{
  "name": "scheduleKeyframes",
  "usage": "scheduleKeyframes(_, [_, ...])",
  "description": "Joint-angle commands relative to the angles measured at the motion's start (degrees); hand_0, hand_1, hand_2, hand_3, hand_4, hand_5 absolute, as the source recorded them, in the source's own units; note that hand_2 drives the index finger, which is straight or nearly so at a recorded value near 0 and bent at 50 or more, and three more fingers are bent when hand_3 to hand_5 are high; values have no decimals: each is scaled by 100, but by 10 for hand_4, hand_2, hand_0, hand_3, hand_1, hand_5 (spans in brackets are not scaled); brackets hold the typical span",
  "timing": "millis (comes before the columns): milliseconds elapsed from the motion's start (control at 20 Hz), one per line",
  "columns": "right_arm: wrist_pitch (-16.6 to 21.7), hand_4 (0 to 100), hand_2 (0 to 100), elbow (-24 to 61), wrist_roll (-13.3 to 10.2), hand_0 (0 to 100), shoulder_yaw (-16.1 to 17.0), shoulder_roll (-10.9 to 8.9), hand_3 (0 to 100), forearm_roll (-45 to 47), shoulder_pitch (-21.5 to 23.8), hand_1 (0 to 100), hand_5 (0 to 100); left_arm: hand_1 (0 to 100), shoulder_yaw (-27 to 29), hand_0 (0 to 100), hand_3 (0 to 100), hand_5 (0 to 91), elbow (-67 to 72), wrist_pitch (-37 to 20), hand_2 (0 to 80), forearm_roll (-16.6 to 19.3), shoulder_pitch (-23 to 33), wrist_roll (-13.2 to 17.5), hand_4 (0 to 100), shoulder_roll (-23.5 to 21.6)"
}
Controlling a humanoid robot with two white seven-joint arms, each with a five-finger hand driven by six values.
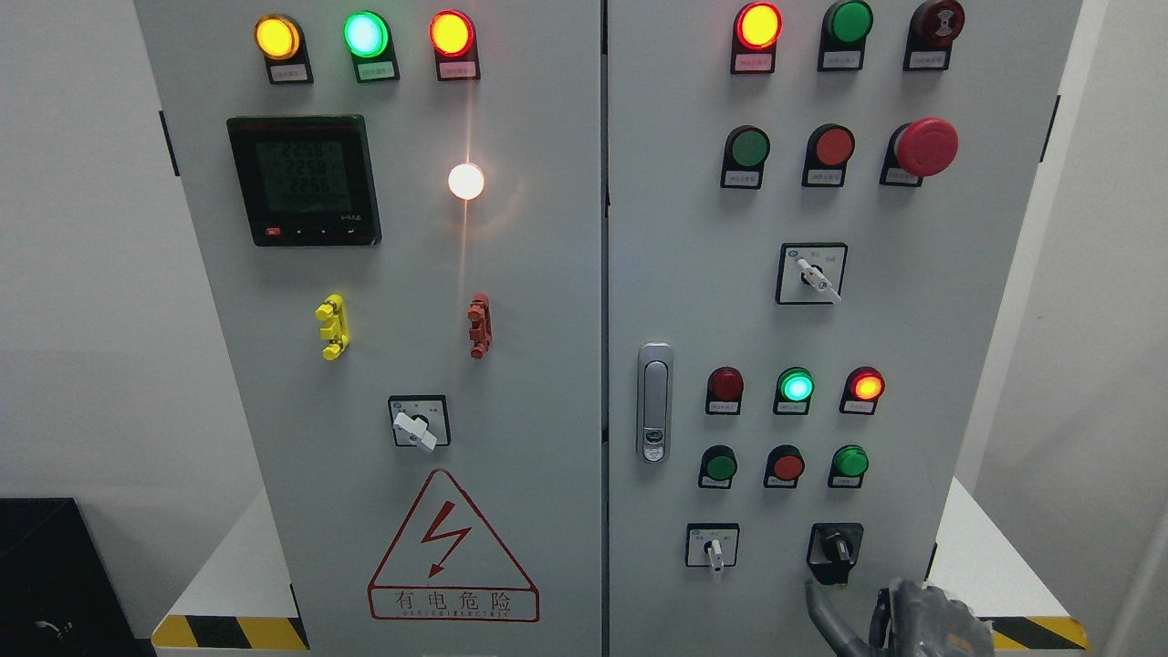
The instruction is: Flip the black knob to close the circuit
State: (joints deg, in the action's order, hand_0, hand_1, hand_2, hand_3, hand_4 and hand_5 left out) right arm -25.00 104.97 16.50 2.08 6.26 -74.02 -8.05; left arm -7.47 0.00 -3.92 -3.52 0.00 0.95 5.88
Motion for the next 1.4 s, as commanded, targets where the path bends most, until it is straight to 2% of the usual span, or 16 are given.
scheduleKeyframes(0, [-22, 890, 797, 954, -252, 0, -102, 42, 984, 580, 558, 0, 947, 556, 0, 120, 0, 0, -132, -3, 0, 0, 123, 2, 0, 1])
scheduleKeyframes(250, [4, 845, 709, 1437, -920, 0, -216, 51, 946, 1880, 1015, 1, 877, 556, 0, 120, 0, 0, -132, -3, 0, 0, 123, 2, 0, 1])
scheduleKeyframes(400, [65, 802, 624, 1473, -1289, 0, -208, 113, 892, 2565, 1209, 5, 780, 556, 0, 120, 0, 0, -132, -3, 0, 0, 123, 2, 0, 1])
scheduleKeyframes(550, [661, 713, 490, 1473, -1886, 0, -208, 113, 775, 3856, 1428, 6, 661, 556, 0, 120, 0, 0, -132, -3, 0, 0, 123, 2, 0, 1])
scheduleKeyframes(700, [1189, 639, 405, 1473, -2168, 0, -216, 104, 683, 5000, 1736, 11, 563, 556, 0, 120, 0, 0, -132, -3, 0, 0, 123, 2, 0, 1])
scheduleKeyframes(950, [1594, 410, 247, 1473, -2222, 0, -208, 78, 438, 6546, 2070, 2, 373, 556, 0, 120, 0, 0, -132, -3, 0, 0, 123, 2, 0, 1])
scheduleKeyframes(1000, [1665, 394, 231, 1456, -2196, 0, -208, 69, 416, 6811, 2106, 1, 364, 556, 0, 120, 0, 0, -132, -3, 0, 0, 123, 2, 0, 1])
scheduleKeyframes(1050, [1718, 299, 168, 1412, -2161, 0, -199, 69, 339, 6987, 2132, 0, 265, 556, 0, 120, 0, 0, -132, -3, 0, 0, 123, 2, 0, 1])
scheduleKeyframes(1100, [1779, 300, 163, 1377, -2117, 0, -190, 69, 328, 7128, 2158, 0, 246, 556, 0, 120, 0, 0, -132, -3, 0, 0, 123, 2, 0, 1])
scheduleKeyframes(1150, [1867, 225, 97, 1307, -2020, 0, -181, 60, 248, 7252, 2176, 0, 158, 556, 0, 120, 0, 0, -132, -3, 0, 0, 123, 2, 0, 1])
scheduleKeyframes(1250, [2043, 172, 58, 1193, -1678, 0, -155, 60, 195, 7454, 2194, 0, 101, 556, 0, 120, 0, 0, -132, -3, 0, 0, 123, 2, 0, 1])
scheduleKeyframes(1350, [2218, 65, 0, 1070, -1519, 0, -155, 60, 76, 7525, 2203, 0, 11, 556, 0, 120, 0, 0, -132, -3, 0, 0, 123, 2, 0, 1])
